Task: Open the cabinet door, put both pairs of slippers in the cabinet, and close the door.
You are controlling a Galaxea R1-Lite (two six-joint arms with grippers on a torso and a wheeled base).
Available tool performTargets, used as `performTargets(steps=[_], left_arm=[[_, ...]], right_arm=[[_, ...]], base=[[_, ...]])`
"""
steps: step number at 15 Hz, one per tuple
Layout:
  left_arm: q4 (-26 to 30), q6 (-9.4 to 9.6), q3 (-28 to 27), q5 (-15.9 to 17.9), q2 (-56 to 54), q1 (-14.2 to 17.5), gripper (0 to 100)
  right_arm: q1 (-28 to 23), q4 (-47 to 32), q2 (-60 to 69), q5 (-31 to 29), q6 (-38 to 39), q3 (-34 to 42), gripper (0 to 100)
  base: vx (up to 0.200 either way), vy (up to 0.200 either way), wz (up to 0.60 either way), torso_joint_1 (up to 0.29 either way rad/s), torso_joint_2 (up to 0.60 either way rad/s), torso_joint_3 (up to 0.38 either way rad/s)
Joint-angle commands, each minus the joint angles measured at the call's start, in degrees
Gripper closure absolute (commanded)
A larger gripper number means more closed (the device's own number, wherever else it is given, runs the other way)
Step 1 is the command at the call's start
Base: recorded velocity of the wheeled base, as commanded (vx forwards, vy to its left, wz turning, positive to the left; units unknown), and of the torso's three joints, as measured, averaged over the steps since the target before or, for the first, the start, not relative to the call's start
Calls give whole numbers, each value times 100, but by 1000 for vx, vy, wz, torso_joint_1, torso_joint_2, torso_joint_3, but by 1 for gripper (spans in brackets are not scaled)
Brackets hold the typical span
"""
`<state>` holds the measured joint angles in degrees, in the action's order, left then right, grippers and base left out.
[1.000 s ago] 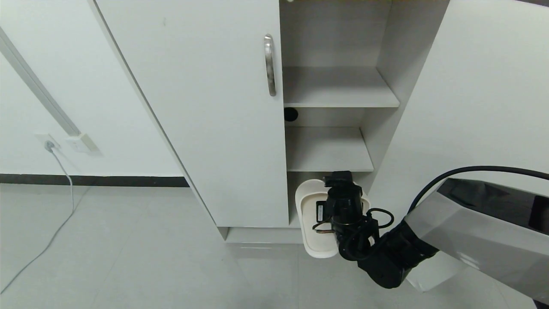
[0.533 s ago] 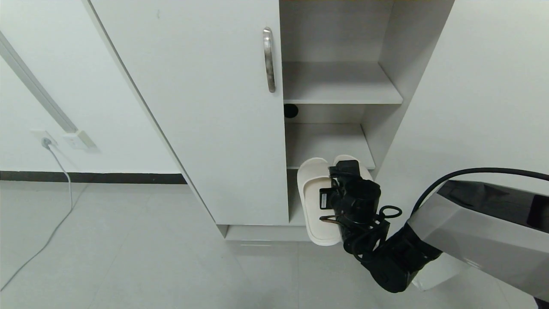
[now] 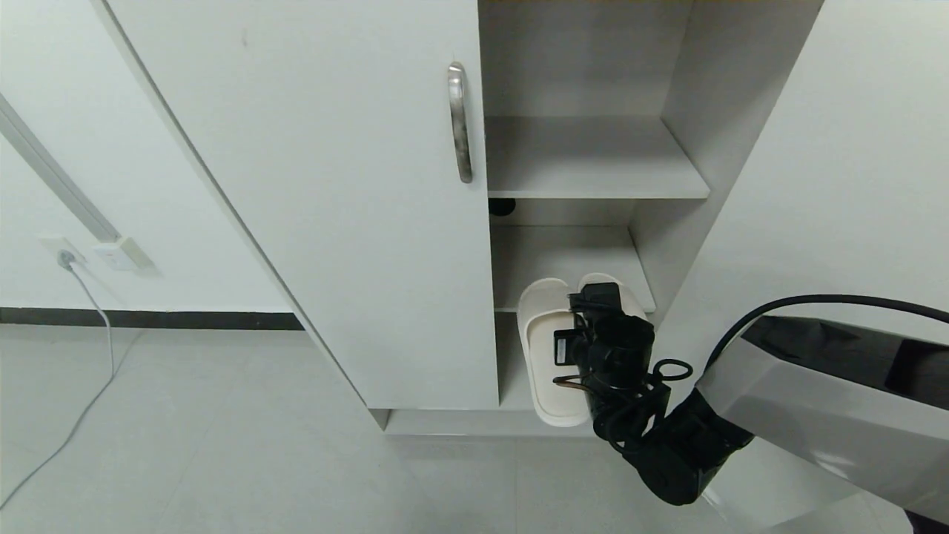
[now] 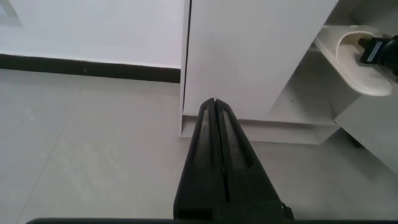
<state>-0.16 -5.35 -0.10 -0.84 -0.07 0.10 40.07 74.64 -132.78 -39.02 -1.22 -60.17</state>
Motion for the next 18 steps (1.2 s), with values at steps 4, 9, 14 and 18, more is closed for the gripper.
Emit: performTargets(steps=[4, 9, 14, 18], left_arm=[[-2, -1, 1, -4, 7, -1, 100], [-2, -10, 1, -4, 7, -1, 100], [-2, -10, 1, -4, 7, -1, 100], [-2, -10, 1, -4, 7, -1, 100]], right_arm=[[10, -2, -20, 9, -10, -3, 100], [-96, -363, -257, 35, -1, -539, 100], [-439, -1312, -697, 44, 69, -1823, 100], [-527, -1725, -855, 167, 78, -2508, 100]], base=[[200, 0, 0, 5, 2, 0], [40, 0, 0, 1, 0, 0], [0, 0, 0, 0, 0, 0], [0, 0, 0, 0, 0, 0]])
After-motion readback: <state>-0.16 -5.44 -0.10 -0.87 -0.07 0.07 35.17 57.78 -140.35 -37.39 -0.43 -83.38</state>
